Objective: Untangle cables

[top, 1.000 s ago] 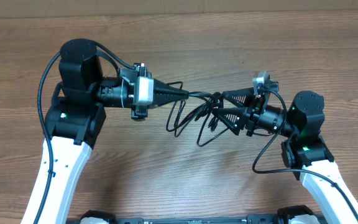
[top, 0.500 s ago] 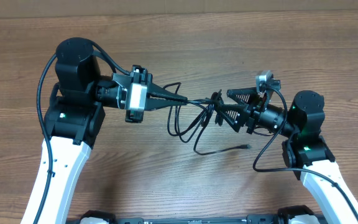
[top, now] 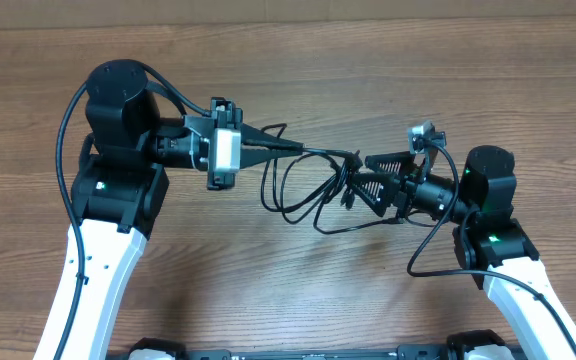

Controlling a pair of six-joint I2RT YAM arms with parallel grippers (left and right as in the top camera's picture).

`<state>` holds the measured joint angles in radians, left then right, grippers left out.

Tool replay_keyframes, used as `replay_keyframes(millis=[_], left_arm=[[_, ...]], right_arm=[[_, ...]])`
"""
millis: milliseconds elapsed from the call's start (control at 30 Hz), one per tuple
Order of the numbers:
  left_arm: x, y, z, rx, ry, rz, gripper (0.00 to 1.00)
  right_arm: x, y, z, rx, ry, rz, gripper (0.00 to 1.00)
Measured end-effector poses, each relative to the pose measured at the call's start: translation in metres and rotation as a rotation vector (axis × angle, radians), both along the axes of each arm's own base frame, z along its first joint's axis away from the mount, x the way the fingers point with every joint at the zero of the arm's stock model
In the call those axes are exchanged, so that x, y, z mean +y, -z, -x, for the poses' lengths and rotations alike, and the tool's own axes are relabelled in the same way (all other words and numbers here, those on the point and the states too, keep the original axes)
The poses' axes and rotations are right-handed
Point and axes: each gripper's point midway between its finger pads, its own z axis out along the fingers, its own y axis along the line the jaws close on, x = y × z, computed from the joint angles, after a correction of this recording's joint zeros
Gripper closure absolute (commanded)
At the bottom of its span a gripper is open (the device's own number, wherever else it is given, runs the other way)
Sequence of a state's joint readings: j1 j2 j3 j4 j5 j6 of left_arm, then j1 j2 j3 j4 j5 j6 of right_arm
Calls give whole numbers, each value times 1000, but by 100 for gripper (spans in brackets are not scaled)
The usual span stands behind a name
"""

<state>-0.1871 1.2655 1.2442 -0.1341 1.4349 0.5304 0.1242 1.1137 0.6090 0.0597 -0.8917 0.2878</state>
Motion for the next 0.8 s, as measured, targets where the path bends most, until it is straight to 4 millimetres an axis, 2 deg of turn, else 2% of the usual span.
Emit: replay_keyframes(millis=[200,333,733,767,800], left_arm=[[3,6,-41,83,-244,-31,96],[8,12,-58,162,-354,-43,96],[13,30,-67,285,-436,-82,96],[15,34,-69,306,-457,-94,95],[18,43,-72,345,-497,-118,89]], right_arm=[[-1,6,0,30,12,9,17],[-2,6,0,29,15,10,17],[-2,6,0,29,13,8,16],[-2,5,0,29,12,8,16],[-2,6,0,29,11,8,16]])
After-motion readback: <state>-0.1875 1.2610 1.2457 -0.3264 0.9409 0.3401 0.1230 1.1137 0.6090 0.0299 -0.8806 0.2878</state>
